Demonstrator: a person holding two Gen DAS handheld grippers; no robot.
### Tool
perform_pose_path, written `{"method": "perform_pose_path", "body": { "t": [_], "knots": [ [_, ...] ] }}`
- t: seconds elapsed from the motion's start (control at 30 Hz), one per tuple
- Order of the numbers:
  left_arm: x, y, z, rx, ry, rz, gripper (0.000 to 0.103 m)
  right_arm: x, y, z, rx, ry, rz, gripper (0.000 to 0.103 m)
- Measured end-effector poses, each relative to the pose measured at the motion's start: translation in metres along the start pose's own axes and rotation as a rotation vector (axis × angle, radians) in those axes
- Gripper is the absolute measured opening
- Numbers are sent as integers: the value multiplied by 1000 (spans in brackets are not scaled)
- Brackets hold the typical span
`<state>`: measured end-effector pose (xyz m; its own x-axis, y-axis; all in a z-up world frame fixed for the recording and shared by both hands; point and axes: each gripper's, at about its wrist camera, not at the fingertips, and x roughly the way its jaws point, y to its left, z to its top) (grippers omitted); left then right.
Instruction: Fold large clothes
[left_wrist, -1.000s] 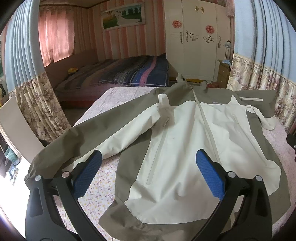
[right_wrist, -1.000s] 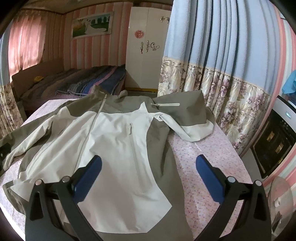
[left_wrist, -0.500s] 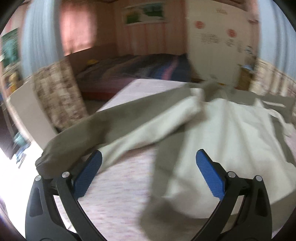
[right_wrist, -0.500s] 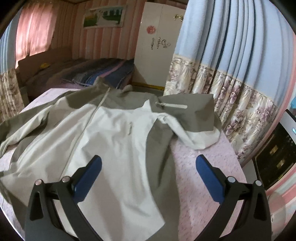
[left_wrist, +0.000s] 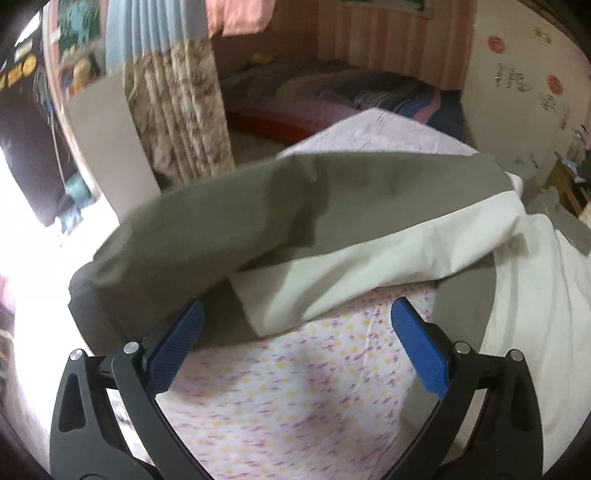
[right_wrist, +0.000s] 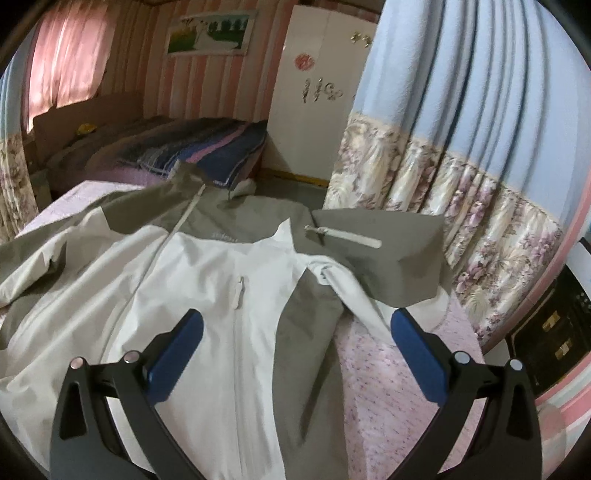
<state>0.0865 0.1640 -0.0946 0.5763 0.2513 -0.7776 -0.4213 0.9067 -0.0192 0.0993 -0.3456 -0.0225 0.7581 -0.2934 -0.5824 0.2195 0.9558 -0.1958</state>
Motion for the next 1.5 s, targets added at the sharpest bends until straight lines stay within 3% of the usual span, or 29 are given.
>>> {"method": "perform_pose_path", "body": {
  "t": [0.1,0.2,0.4,0.53,0.67,0.73,0.8,0.83,0.9,0.97,1.17,1.27,1.37,1.5],
  "knots": [
    [10,-8,-2,-62,40,-4,100,14,4,1,-28,22,7,101],
    [16,-7,-7,-114,55,64,100,23,6,5,-59,17,6,101],
    [46,31,-1,-269,118,133,100,38,2,13,-61,10,33,101],
    [73,47,20,-254,138,186,100,46,-3,12,-42,16,41,101],
    [95,40,53,-182,105,238,100,52,-9,10,-19,37,34,101],
    [108,40,69,-175,105,219,91,53,-12,9,-5,40,32,101],
    [120,39,80,-162,112,185,53,55,-16,8,11,45,33,101],
    [122,37,84,-149,104,182,47,55,-17,8,18,48,35,101],
    [125,32,91,-107,95,171,16,55,-18,8,30,50,38,101],
    [123,25,95,-77,88,169,5,55,-19,10,38,45,45,101],
    [92,8,129,-22,4,110,0,49,-26,13,48,12,52,101],
    [57,-25,157,42,-91,56,0,45,-37,15,48,-8,43,101],
    [9,-87,185,158,-229,-13,0,41,-56,19,61,-30,34,101],
    [-34,-181,195,290,-308,-176,0,49,-90,28,130,-39,51,101]
  ]
}}
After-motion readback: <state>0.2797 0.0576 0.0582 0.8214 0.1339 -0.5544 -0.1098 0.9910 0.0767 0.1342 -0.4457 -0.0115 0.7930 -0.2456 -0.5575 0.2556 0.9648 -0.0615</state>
